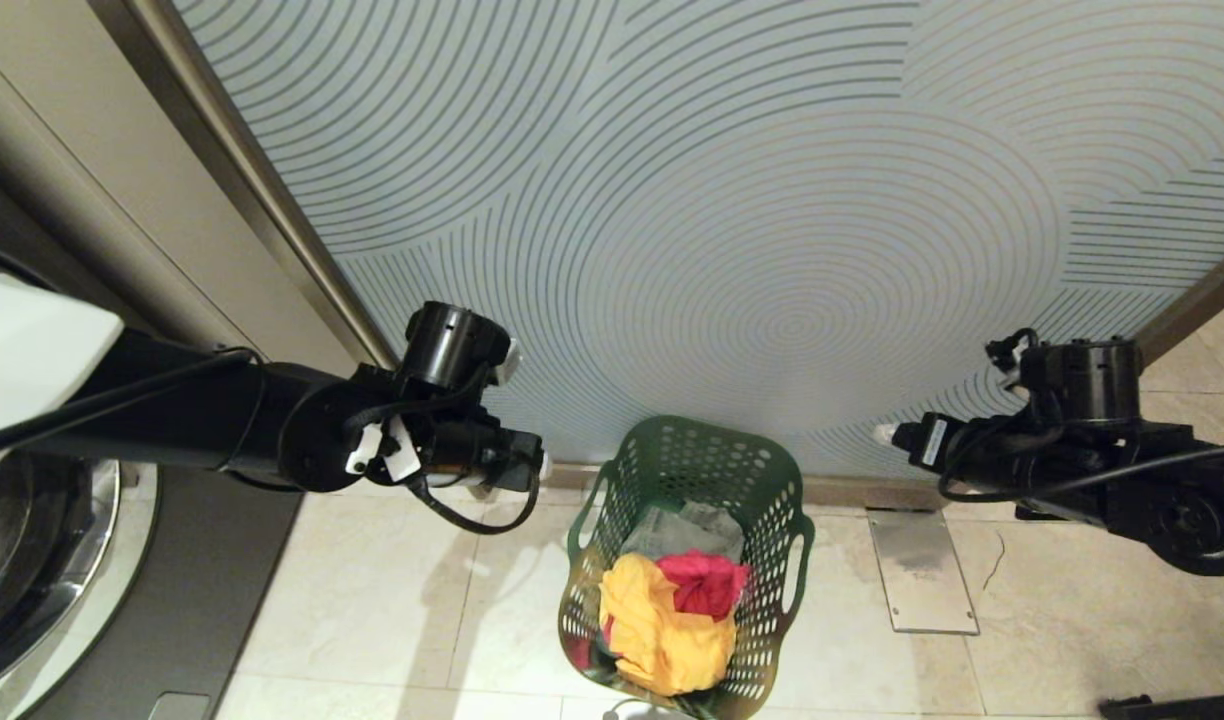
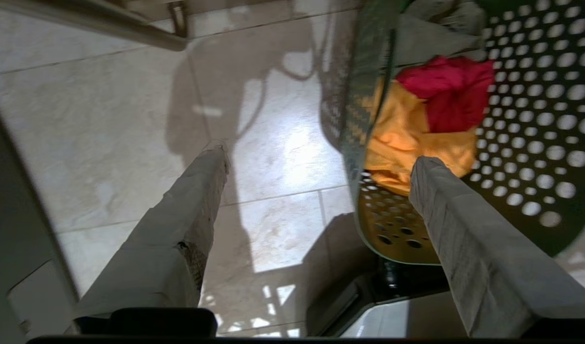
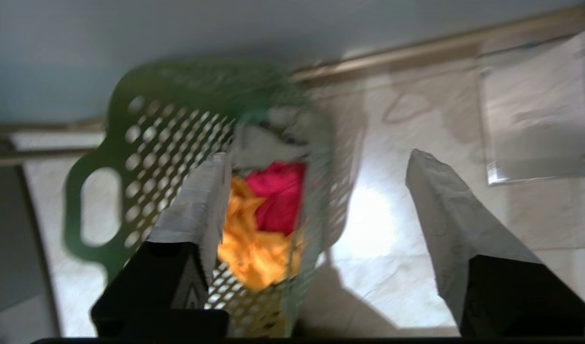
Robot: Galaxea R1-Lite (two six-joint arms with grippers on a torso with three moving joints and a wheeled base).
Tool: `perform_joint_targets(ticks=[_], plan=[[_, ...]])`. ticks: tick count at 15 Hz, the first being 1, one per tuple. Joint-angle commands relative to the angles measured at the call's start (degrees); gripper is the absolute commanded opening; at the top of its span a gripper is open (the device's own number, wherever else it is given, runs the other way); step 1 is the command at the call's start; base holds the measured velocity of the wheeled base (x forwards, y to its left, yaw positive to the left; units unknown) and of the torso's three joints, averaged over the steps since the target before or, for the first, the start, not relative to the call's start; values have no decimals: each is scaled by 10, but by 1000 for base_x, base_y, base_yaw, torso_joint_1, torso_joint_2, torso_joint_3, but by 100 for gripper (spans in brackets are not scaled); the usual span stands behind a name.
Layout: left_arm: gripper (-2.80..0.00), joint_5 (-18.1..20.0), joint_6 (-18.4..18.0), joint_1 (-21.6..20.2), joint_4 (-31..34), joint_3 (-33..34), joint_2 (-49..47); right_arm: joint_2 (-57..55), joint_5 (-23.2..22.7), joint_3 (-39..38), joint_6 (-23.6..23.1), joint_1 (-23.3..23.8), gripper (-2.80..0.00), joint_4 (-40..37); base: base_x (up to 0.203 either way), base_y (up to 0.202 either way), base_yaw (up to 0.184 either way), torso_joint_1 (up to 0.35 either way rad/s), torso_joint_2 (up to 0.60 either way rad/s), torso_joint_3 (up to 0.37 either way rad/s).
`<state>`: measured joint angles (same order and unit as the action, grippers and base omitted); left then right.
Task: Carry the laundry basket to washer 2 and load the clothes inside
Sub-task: Pick up the clothes basket and put it beside the washing machine
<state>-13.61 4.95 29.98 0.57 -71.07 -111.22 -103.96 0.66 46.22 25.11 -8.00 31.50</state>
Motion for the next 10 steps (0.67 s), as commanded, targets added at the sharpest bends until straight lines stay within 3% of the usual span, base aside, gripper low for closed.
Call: perform_joint_targets(ticks=[1, 6, 10], plan=[[0, -24, -7, 2, 0, 15, -9, -19, 0, -2, 23, -36, 0, 1, 0, 0, 0, 0, 0, 0], [0, -25, -3, 18, -2, 23, -41, -87, -10, 14, 49, -46, 0, 6, 0, 0, 0, 0, 0, 0], [0, -24, -6, 36, -53, 22, -78, -141, -22, 20, 48, -52, 0, 38, 0, 0, 0, 0, 0, 0]])
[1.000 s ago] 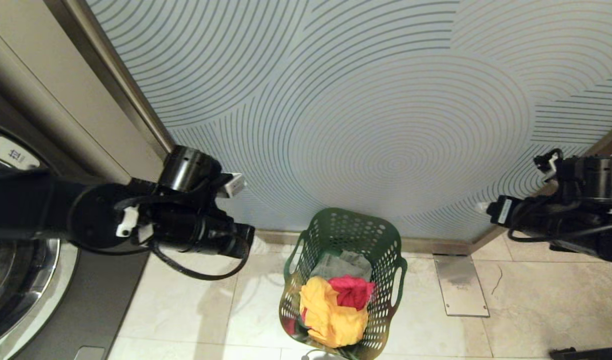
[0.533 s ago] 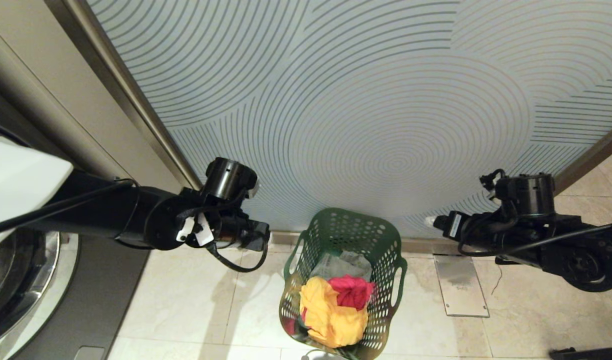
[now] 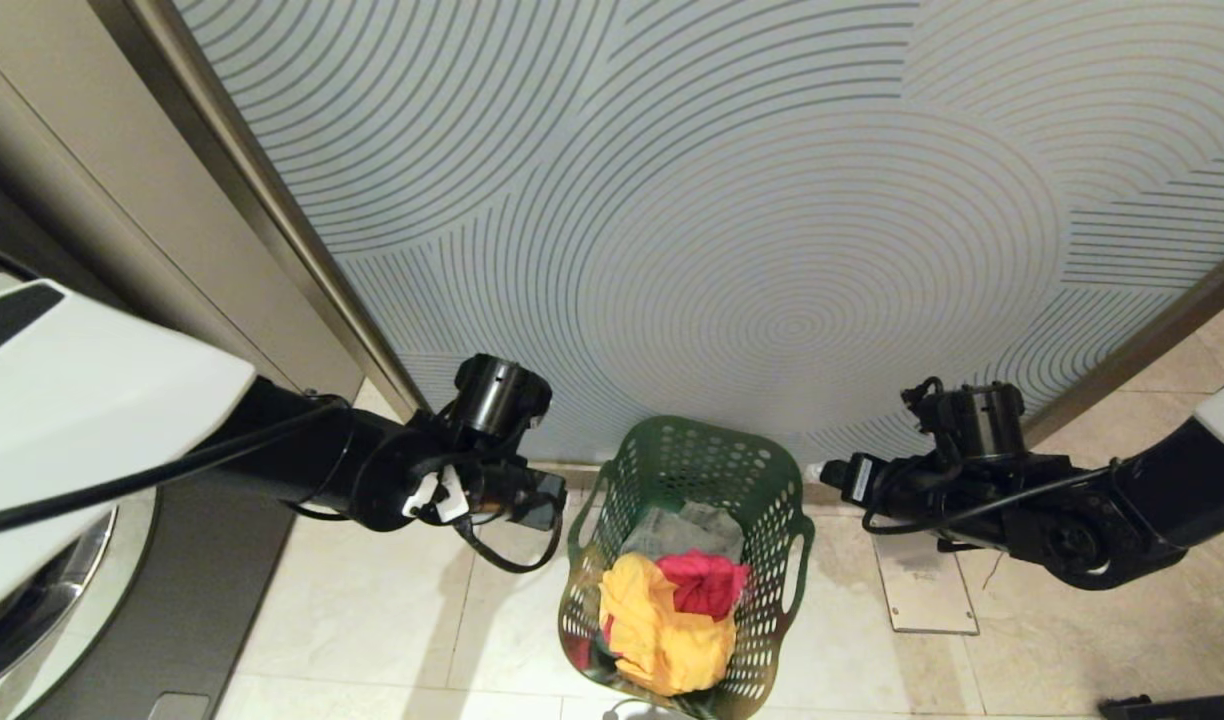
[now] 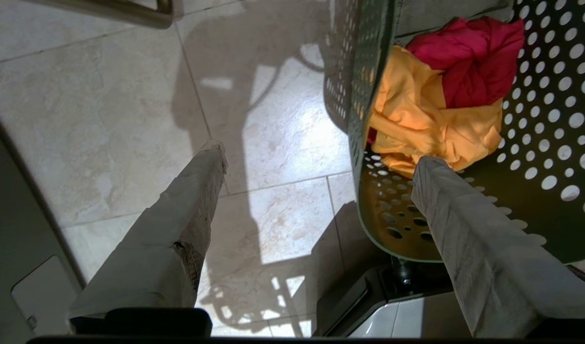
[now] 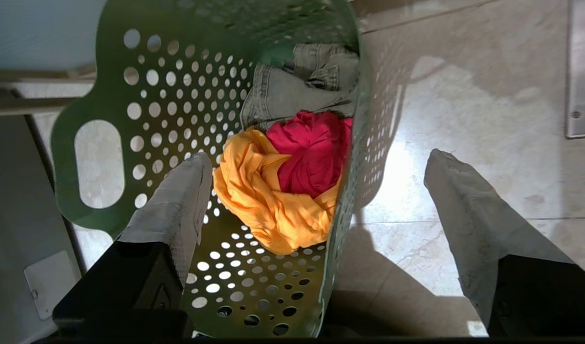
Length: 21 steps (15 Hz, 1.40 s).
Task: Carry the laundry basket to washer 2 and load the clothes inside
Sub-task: Pick up the clothes basket and put it beside the washing machine
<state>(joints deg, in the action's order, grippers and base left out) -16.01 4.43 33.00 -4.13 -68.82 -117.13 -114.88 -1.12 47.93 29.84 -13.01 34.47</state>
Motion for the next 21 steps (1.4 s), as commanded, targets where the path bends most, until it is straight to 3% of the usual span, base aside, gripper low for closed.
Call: perform_joint_targets(ticks=[1, 5, 11, 15, 21], plan=[[0, 1, 0, 12, -7, -1, -25, -46, -10, 7, 1, -5, 0, 14, 0, 0, 0, 0, 0, 0], [0, 1, 2, 40, -24, -16, -60, -88, -14, 10, 7, -14, 0, 33, 0, 0, 0, 0, 0, 0], [0, -4, -1, 63, -20, -101, -121, -134, -15, 28, 21, -26, 0, 61, 0, 0, 0, 0, 0, 0], [0, -51, -5, 67, -10, -180, -172, -140, -16, 51, 21, -28, 0, 60, 0, 0, 0, 0, 0, 0], [0, -86, -17, 54, -4, -240, -219, -140, -15, 58, 41, -54, 0, 60, 0, 0, 0, 0, 0, 0]])
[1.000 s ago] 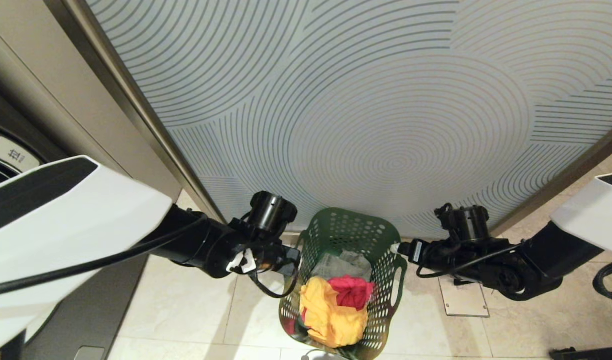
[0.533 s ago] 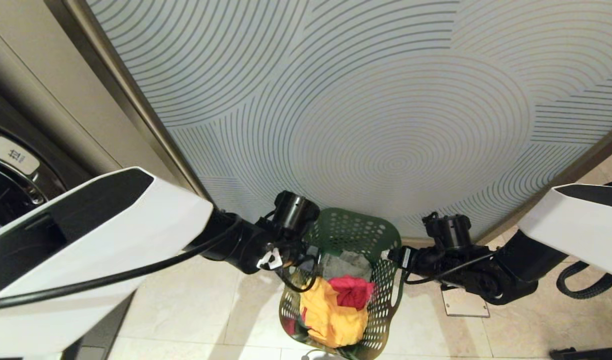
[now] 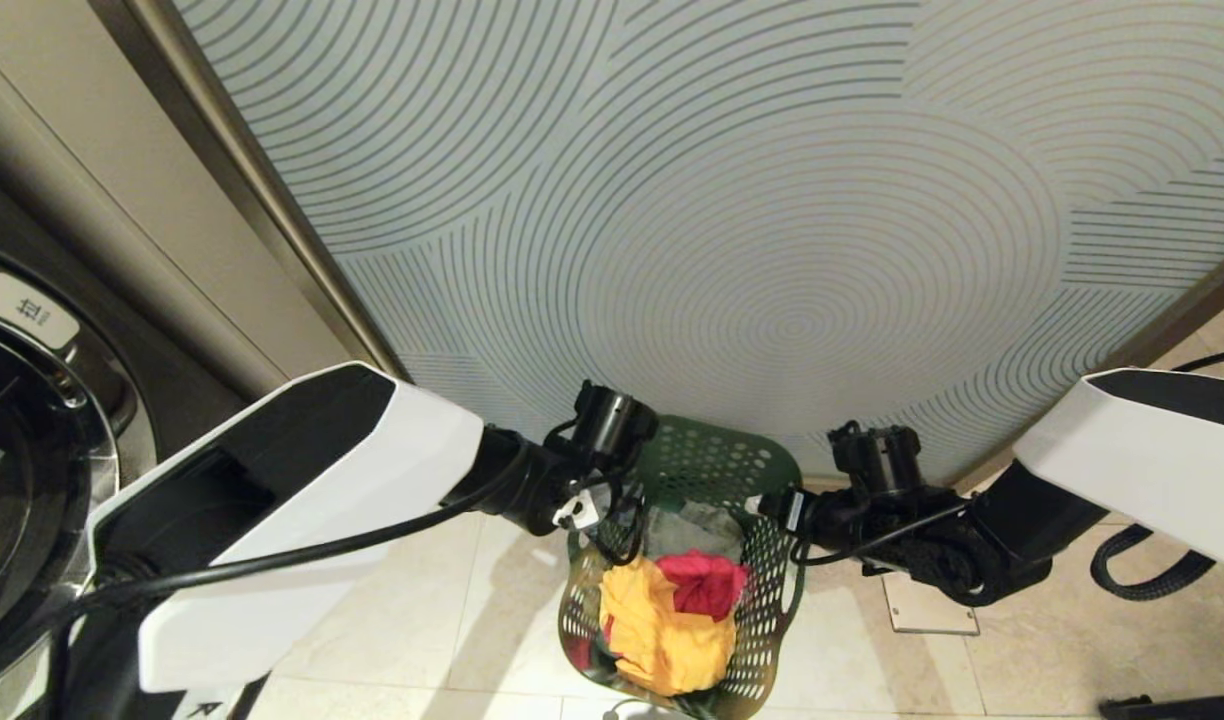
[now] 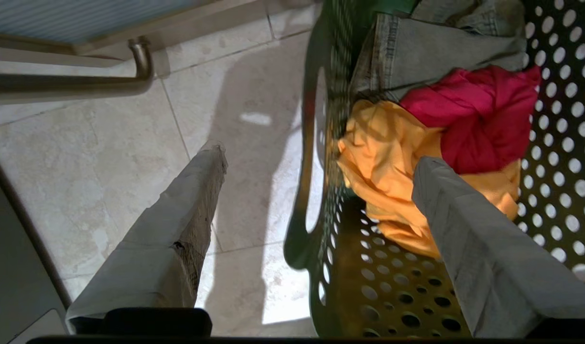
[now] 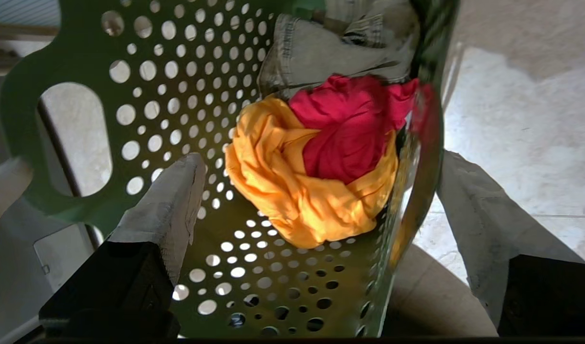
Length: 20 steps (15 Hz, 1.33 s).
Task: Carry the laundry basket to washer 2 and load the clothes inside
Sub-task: Pick up the clothes basket and put it beside the washing machine
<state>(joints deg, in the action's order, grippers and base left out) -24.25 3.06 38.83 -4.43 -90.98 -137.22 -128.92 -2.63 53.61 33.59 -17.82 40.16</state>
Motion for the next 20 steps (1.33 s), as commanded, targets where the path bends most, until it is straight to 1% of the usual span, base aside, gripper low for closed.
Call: perform_joint_targets(ticks=[1, 4, 7, 11, 17, 18, 19, 20], plan=[[0, -7, -13, -9, -1, -28, -27, 0, -1, 1, 4, -7, 0, 3, 0, 0, 0, 0, 0, 0], [0, -8, -32, -24, -1, -40, -42, -13, -2, 2, 4, -10, 0, 4, 0, 0, 0, 0, 0, 0], [0, -8, -32, -29, -1, -39, -52, -18, -13, 2, 5, -11, 0, 4, 0, 0, 0, 0, 0, 0], [0, -7, -32, -30, -4, -40, -69, -33, -13, 2, 5, -12, 0, 7, 0, 0, 0, 0, 0, 0], [0, -7, -32, -33, -7, -46, -86, -61, -14, 0, 5, -12, 0, 52, 0, 0, 0, 0, 0, 0], [0, -5, -30, -33, -6, -47, -87, -63, -15, -2, 4, -12, 0, 67, 0, 0, 0, 0, 0, 0], [0, 4, -30, -34, -5, -48, -88, -63, -21, -3, 4, -12, 0, 74, 0, 0, 0, 0, 0, 0], [0, 26, -31, -35, -1, -49, -88, -63, -34, -3, 4, -12, 0, 75, 0, 0, 0, 0, 0, 0]])
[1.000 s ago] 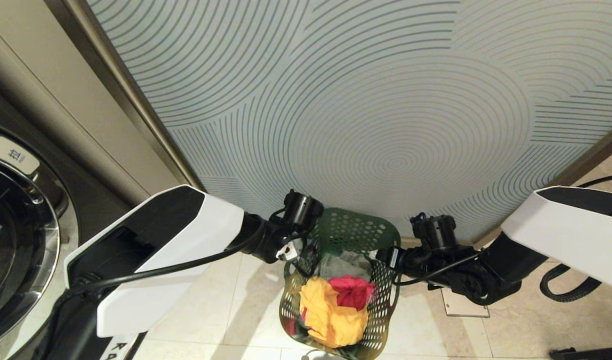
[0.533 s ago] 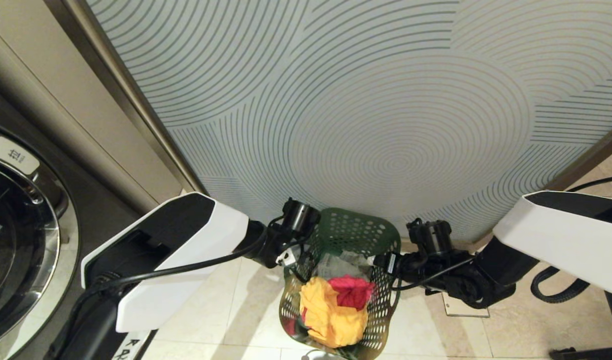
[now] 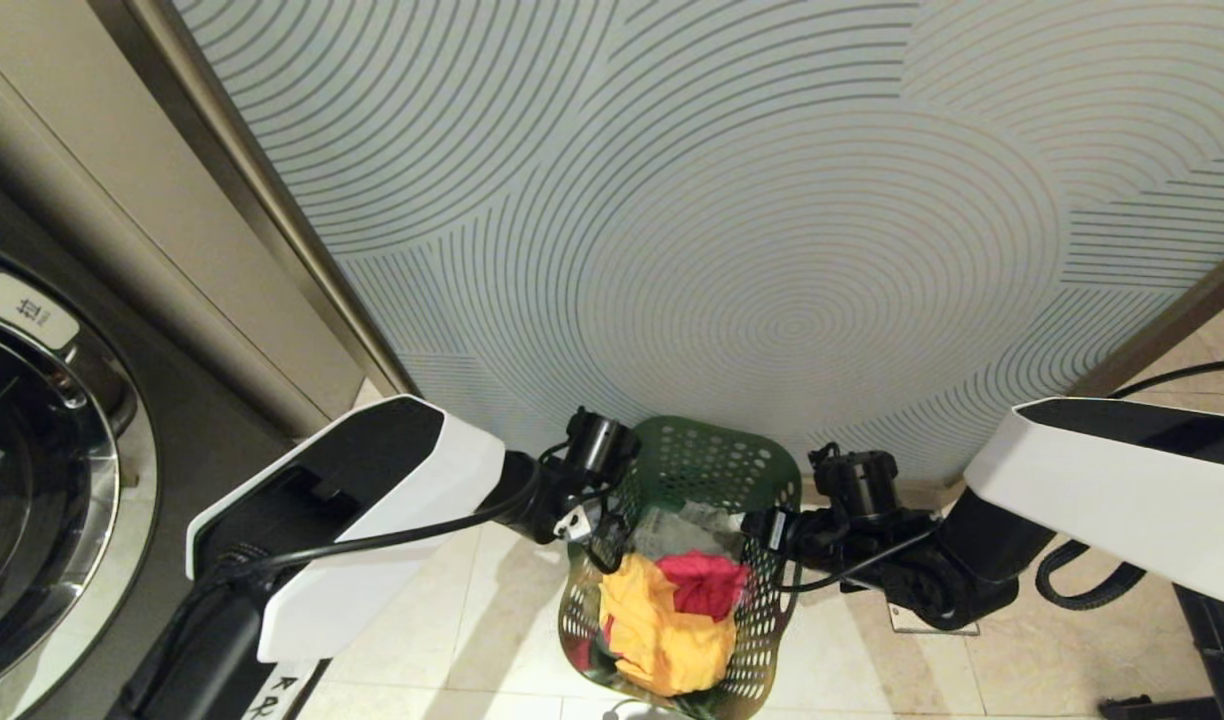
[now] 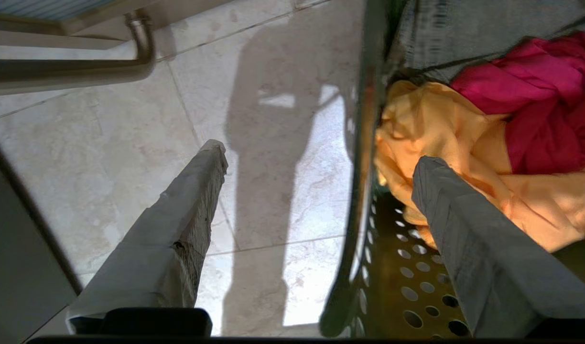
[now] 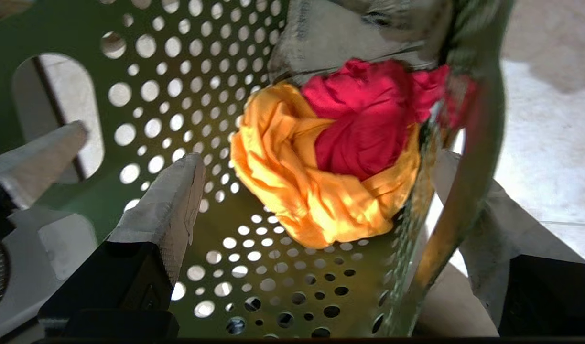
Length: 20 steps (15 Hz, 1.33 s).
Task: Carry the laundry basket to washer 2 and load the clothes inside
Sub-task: Pick up the clothes basket and put it beside the washing machine
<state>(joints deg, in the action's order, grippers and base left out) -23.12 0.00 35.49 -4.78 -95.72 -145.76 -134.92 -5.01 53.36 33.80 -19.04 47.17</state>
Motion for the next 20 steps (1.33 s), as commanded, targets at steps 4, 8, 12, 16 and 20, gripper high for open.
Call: perform_joint_targets(ticks=[4, 8, 12, 16, 20], plan=[[0, 63, -19, -13, 18, -2, -10, -10, -49, 4, -1, 1, 0, 10, 0, 0, 0, 0, 0, 0], [0, 118, -18, -12, 78, -6, -2, -15, -65, -2, -3, 1, 0, 30, 0, 0, 0, 0, 0, 0], [0, 124, -16, -7, 90, -7, -6, -18, -64, 3, -3, 1, 0, 28, 0, 0, 0, 0, 0, 0], [0, 121, -17, -6, 90, -18, -23, -19, -62, 5, -3, 1, 0, 22, 0, 0, 0, 0, 0, 0], [0, 111, -14, -2, 91, -44, -42, -25, -61, 7, -4, 1, 0, 21, 0, 0, 0, 0, 0, 0]])
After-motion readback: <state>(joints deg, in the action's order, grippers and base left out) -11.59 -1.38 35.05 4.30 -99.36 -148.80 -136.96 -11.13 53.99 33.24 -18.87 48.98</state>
